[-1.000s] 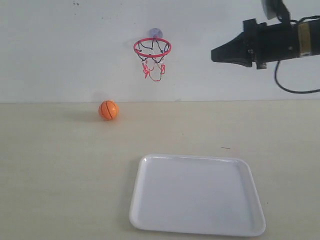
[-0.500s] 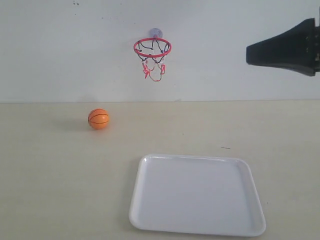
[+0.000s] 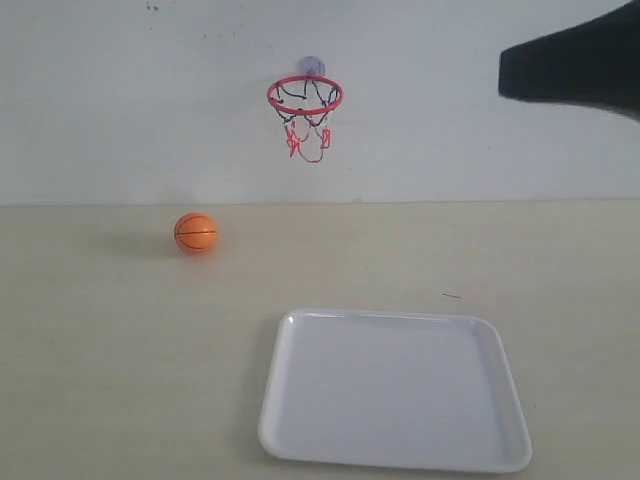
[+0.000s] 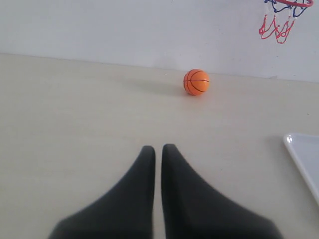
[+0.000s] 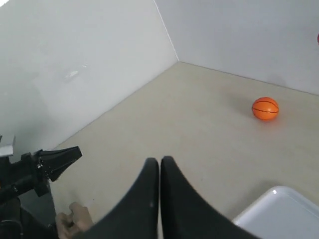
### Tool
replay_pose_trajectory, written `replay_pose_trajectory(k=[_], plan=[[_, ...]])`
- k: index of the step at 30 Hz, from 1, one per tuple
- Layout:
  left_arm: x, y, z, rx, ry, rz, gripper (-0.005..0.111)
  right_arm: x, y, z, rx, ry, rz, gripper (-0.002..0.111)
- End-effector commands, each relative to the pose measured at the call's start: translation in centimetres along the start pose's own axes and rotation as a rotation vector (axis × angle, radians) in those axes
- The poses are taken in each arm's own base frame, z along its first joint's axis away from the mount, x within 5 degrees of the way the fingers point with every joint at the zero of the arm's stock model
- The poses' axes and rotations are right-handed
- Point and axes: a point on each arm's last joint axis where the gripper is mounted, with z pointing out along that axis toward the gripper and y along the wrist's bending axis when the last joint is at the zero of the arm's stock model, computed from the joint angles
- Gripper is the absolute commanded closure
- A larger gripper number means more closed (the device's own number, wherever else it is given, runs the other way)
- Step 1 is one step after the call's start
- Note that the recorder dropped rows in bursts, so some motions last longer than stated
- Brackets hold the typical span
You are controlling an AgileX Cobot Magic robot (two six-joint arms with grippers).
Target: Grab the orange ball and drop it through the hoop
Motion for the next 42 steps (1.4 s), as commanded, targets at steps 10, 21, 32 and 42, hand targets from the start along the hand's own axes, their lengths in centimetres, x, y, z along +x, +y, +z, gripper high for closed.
replay_pose_trajectory(k=[10, 21, 32, 42], plan=[[0.1, 0.0, 0.0, 0.002, 0.001, 0.002, 0.103, 6.6, 1.8, -3.6, 0.521, -0.429, 0.213, 0.109], [0.1, 0.0, 0.0, 0.002, 0.001, 0.002, 0.103, 10.5, 7.7, -7.4, 0.458, -0.559, -0.226, 0.109], [0.1, 0.0, 0.0, 0.002, 0.001, 0.002, 0.103, 11.1, 5.4, -8.8, 0.664, -0.804, -0.228, 0.109], [0.1, 0.0, 0.0, 0.002, 0.001, 0.002, 0.103, 17.0, 3.0, -8.6, 0.829, -0.657, -0.201, 0.109]])
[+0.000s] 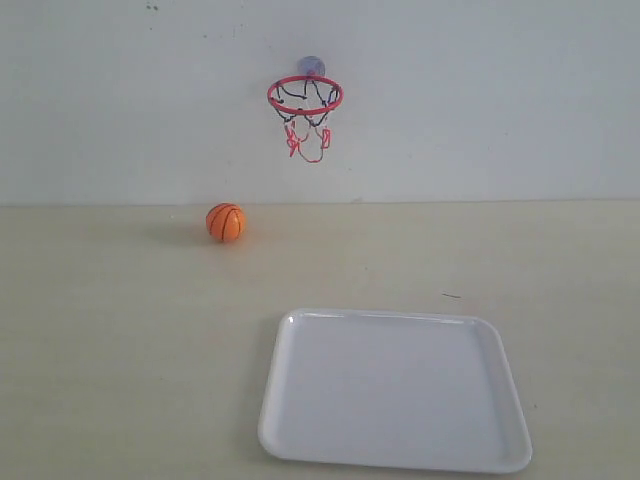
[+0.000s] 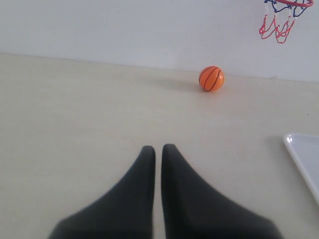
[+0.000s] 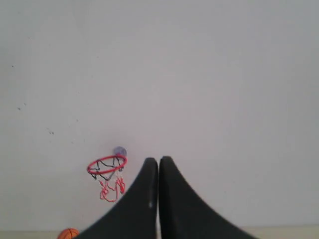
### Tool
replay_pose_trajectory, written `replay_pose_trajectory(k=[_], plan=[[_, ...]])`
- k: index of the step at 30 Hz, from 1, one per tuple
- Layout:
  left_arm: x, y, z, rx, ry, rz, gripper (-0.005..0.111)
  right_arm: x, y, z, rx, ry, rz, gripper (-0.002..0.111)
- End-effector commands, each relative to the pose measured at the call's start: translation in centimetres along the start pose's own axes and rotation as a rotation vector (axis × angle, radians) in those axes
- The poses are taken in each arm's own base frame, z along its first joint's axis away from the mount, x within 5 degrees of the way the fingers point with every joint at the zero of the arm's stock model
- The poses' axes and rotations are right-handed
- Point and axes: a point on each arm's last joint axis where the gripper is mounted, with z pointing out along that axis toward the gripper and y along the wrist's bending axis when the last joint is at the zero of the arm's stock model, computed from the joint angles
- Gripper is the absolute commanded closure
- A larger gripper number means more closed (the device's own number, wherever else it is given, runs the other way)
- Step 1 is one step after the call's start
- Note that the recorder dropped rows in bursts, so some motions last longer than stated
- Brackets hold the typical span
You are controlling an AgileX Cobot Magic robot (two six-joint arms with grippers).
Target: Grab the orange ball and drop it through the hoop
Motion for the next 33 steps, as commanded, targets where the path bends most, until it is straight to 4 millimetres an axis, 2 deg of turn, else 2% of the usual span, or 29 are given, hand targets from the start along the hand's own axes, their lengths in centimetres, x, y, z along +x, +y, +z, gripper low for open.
replay_pose_trajectory(k=[1, 6, 10, 20, 26, 33], plan=[[0.1, 0.0, 0.0, 0.002, 0.001, 0.002, 0.103, 2.5, -0.9, -1.2, 0.067, 0.079, 0.015, 0.109], [0.1, 0.0, 0.0, 0.002, 0.001, 0.002, 0.103, 4.2, -1.2, -2.1, 0.08, 0.147, 0.001, 0.109], [0.1, 0.0, 0.0, 0.002, 0.001, 0.002, 0.103, 4.3, -1.1, -2.5, 0.075, 0.134, -0.034, 0.109], [0.1, 0.0, 0.0, 0.002, 0.001, 0.002, 0.103, 7.1, -1.6, -3.6, 0.124, 0.457, -0.04, 0.109], [0.1, 0.0, 0.0, 0.002, 0.001, 0.002, 0.103, 7.9, -1.7, -4.1, 0.112, 0.56, -0.125, 0.109], [0.1, 0.0, 0.0, 0.002, 0.001, 0.002, 0.103, 7.9, -1.7, -4.1, 0.104, 0.563, -0.141, 0.109]])
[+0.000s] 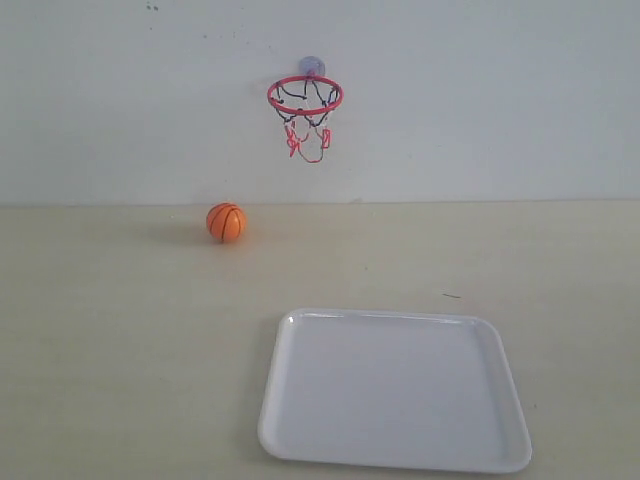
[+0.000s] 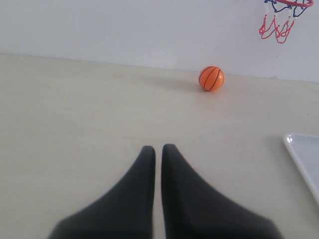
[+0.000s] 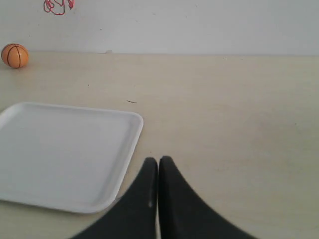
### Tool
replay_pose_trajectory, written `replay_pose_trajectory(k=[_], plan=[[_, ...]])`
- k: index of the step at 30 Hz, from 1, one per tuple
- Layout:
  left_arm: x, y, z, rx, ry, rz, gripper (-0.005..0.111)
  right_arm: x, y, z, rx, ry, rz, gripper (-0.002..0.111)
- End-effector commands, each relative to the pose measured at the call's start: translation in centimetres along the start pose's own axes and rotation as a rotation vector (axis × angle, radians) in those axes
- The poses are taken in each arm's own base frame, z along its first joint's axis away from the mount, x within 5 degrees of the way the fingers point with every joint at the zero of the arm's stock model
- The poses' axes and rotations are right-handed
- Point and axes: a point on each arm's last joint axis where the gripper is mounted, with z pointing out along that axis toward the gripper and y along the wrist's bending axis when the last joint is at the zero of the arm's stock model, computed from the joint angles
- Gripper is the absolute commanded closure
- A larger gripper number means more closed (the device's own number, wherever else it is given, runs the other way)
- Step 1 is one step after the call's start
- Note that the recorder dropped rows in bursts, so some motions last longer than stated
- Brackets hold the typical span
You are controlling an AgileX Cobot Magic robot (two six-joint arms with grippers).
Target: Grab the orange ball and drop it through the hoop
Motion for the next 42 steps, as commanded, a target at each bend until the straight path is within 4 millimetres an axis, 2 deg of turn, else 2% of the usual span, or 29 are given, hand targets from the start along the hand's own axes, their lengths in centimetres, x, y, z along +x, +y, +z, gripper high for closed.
replay_pose_trajectory(k=[1, 42], plan=[[0.09, 0.01, 0.01, 0.002, 0.001, 0.002, 0.103, -0.04, 0.04, -0.04, -0.004, -0.005, -0.01, 0.109], [0.09, 0.01, 0.01, 0.002, 0.001, 0.002, 0.103, 0.14, 0.05, -0.04, -0.005, 0.015, -0.006, 0.109]])
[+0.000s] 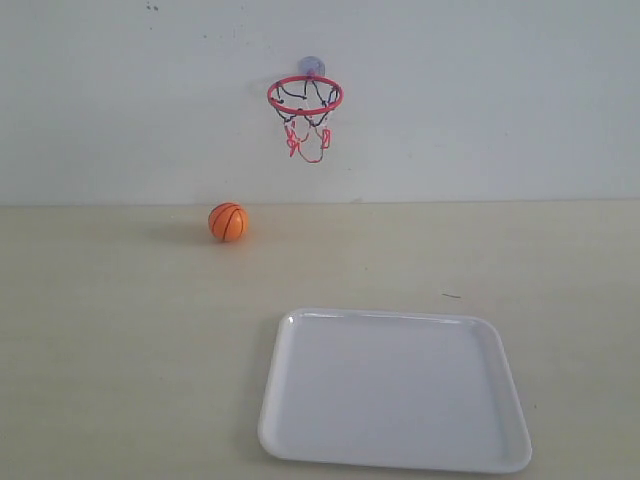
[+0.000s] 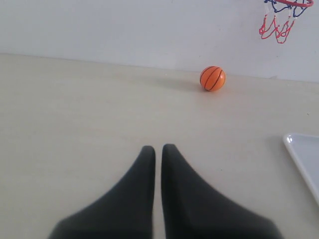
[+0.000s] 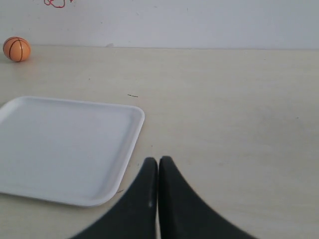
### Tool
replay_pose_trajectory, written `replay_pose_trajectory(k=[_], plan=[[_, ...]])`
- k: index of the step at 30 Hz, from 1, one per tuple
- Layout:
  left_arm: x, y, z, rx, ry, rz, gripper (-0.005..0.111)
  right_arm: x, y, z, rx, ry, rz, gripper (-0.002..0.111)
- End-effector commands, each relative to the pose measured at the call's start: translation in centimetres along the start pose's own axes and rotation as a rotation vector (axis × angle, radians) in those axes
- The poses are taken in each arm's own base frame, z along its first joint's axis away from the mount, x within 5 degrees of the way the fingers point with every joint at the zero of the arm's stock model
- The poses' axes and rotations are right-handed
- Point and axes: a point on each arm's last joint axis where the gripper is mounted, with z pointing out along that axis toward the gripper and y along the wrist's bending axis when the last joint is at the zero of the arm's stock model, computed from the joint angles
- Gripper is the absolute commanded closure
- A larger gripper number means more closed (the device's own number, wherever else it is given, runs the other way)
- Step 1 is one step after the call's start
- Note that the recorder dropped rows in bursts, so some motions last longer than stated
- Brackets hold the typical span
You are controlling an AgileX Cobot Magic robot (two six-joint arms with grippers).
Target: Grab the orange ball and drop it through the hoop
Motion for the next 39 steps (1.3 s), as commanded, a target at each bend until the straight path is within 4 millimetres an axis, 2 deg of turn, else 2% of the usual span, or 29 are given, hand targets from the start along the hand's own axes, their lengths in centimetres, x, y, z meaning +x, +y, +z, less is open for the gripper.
replay_pose_trajectory(k=[1, 23, 28, 39], plan=[[0.09, 0.01, 0.01, 0.002, 0.001, 0.002, 0.103, -0.04, 0.0, -0.04, 0.0, -0.006, -0.007, 0.109], [0.09, 0.01, 0.01, 0.002, 0.001, 0.002, 0.103, -0.04, 0.0, -0.04, 0.0, -0.006, -0.005, 0.109], [0.09, 0.01, 0.01, 0.002, 0.001, 0.002, 0.103, -0.02, -0.44, -0.06, 0.081, -0.005, 0.024, 0.109], [0.09, 0.01, 0.01, 0.002, 0.001, 0.002, 0.103, -0.02, -0.41, -0.06, 0.074, -0.005, 0.026, 0.109]])
